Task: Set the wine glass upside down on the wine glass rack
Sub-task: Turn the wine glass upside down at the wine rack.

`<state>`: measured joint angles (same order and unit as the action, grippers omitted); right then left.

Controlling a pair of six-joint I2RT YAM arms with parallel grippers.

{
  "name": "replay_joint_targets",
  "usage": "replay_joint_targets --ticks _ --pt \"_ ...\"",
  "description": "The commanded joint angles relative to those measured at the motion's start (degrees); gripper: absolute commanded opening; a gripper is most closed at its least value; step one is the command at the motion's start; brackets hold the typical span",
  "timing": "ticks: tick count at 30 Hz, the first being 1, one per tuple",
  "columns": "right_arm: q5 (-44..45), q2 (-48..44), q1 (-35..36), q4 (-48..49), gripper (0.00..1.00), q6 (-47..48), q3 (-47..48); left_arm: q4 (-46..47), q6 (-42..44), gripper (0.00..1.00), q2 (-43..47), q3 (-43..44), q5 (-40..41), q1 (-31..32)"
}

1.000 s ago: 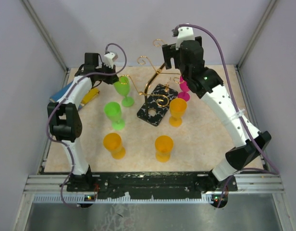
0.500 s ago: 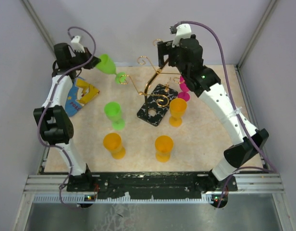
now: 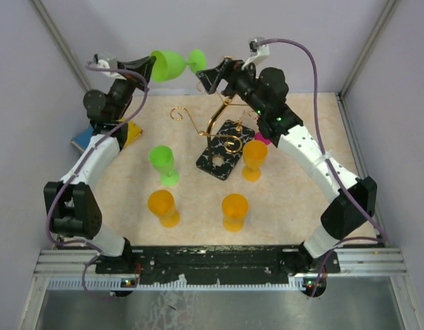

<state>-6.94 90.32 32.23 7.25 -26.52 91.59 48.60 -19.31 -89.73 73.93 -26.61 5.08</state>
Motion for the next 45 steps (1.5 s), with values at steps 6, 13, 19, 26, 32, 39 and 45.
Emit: replay_joint_targets --ticks 6,13,19,26,32,39,45 --pt "-16.06 3.61 -4.0 26.36 0.94 -32.44 1.44 19.4 11.47 0.0 2.58 -3.91 16.81 7.82" --pt "-20.81 11.55 -5.49 20.91 0.98 -44.88 8.56 22.95 12.99 0.0 5.18 -7.54 19.22 10.04" --pt "-19.78 13.01 -5.51 21.82 0.89 -49.28 9.7 23.38 14.11 0.0 6.57 -8.5 18.02 11.24" --pt "-18.14 13.75 -5.5 25.54 0.84 -53.6 11.39 23.6 13.29 0.0 7.38 -9.11 16.33 11.6" --pt "-17.61 15.64 -5.51 27.12 0.82 -57.46 12.97 23.9 12.34 0.0 7.19 -8.98 15.8 12.09" --pt "-16.98 16.53 -5.51 25.2 0.78 -58.08 13.29 24.21 12.72 0.0 6.78 -8.82 16.63 13.08" --pt "-16.78 18.19 -5.4 26.41 0.73 -59.8 14.06 24.5 12.89 0.0 5.65 -8.05 16.45 14.44"
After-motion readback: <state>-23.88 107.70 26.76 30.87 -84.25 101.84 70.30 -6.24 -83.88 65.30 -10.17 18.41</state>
